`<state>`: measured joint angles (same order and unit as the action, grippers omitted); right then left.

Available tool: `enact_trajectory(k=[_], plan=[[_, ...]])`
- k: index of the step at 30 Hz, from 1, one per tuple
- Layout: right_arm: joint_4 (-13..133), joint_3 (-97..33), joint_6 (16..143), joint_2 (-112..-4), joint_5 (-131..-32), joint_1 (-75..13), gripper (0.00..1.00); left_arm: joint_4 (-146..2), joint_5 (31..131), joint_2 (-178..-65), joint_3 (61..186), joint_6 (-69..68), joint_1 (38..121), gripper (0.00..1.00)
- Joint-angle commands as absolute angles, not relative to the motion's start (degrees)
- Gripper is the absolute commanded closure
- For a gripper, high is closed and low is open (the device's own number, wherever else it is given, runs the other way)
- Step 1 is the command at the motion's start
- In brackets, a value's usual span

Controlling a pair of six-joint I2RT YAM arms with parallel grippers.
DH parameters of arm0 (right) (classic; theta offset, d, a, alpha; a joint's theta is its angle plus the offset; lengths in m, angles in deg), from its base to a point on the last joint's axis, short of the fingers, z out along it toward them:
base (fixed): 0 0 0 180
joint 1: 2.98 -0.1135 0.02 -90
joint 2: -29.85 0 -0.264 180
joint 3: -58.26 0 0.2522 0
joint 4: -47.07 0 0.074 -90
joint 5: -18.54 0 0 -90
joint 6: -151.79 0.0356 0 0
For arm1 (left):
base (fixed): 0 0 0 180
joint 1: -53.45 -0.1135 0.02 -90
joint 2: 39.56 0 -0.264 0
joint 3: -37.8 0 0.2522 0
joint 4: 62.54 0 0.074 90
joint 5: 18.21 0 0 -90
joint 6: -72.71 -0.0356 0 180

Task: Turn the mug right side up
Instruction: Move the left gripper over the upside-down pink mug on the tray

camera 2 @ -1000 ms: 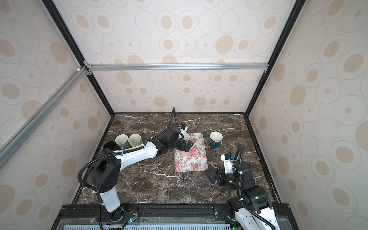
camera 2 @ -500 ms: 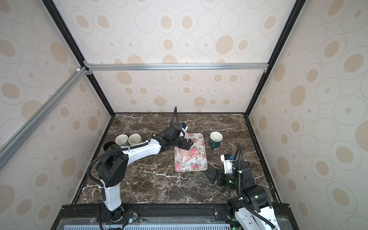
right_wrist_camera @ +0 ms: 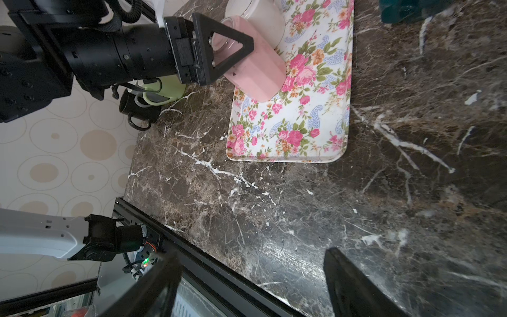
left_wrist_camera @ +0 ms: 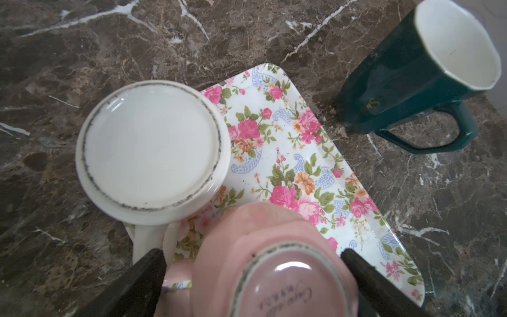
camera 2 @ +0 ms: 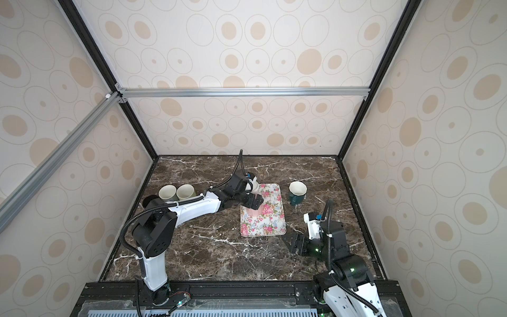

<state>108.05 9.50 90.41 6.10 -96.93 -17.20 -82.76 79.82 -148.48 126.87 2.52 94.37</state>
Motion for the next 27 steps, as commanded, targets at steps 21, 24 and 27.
enact_trajectory(k=[21, 24, 27], plan=[[109.08, 9.58, 89.55, 6.05, -96.85, -16.90, 0.15, -85.31, 81.39, -138.61, 120.89, 4.37, 95.54, 0.02], [109.08, 9.61, 89.52, 6.38, -96.94, -16.87, 0.16, -83.30, 79.53, -136.72, 119.05, 5.77, 95.55, 0.02], [108.87, 9.61, 89.48, 6.30, -97.13, -16.90, 0.15, -82.90, 77.69, -135.34, 118.15, 5.62, 95.55, 0.02]])
